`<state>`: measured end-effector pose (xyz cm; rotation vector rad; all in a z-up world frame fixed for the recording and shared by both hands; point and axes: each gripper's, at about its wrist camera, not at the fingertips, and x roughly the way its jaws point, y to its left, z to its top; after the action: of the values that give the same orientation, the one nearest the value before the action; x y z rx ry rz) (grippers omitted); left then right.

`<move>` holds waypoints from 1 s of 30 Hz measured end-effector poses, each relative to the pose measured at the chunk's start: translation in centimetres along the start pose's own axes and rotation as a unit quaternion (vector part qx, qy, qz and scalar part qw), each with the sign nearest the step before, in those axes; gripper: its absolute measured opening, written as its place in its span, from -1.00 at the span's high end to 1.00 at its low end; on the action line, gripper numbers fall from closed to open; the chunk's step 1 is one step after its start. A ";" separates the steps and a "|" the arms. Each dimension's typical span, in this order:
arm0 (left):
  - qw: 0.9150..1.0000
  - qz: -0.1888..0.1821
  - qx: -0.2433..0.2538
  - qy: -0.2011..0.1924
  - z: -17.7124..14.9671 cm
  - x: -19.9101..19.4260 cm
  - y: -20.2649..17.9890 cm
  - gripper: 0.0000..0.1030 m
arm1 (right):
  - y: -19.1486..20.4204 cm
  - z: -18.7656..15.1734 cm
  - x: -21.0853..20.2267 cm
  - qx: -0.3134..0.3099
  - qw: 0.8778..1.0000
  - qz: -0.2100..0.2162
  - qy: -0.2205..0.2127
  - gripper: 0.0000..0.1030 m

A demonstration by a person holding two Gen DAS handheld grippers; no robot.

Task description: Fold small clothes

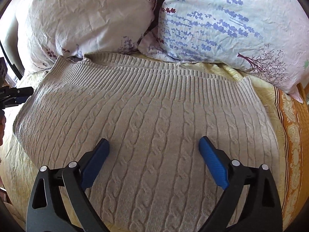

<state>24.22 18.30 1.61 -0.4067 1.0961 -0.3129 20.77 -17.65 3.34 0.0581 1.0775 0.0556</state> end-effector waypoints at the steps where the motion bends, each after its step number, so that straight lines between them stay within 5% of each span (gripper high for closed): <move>1: 1.000 -0.010 -0.005 0.004 0.3 0.0 0.4 -0.44 | 0.1 0.0 -0.1 -0.001 1.000 -0.001 0.000 -0.88; 5: 0.998 -0.053 -0.032 0.021 0.6 0.3 1.6 -0.12 | 0.3 0.0 -0.2 -0.003 1.000 -0.001 0.000 -0.90; 15: 0.995 -0.085 -0.048 0.031 -0.2 1.6 0.3 0.01 | 0.3 0.0 -0.2 -0.007 1.000 -0.002 0.000 -0.93; 19: 0.994 -0.083 -0.054 0.039 -0.3 2.3 -0.2 0.41 | 0.4 0.0 -0.1 -0.010 1.000 -0.003 -0.002 -0.93; 30: 0.990 -0.113 -0.086 0.017 -0.2 1.6 -1.3 0.52 | 0.3 -0.1 -0.2 -0.010 1.000 -0.002 -0.002 -0.94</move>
<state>24.64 16.39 0.84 -0.6838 1.1152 -0.4281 20.58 -17.37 3.47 0.0371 1.0734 0.0626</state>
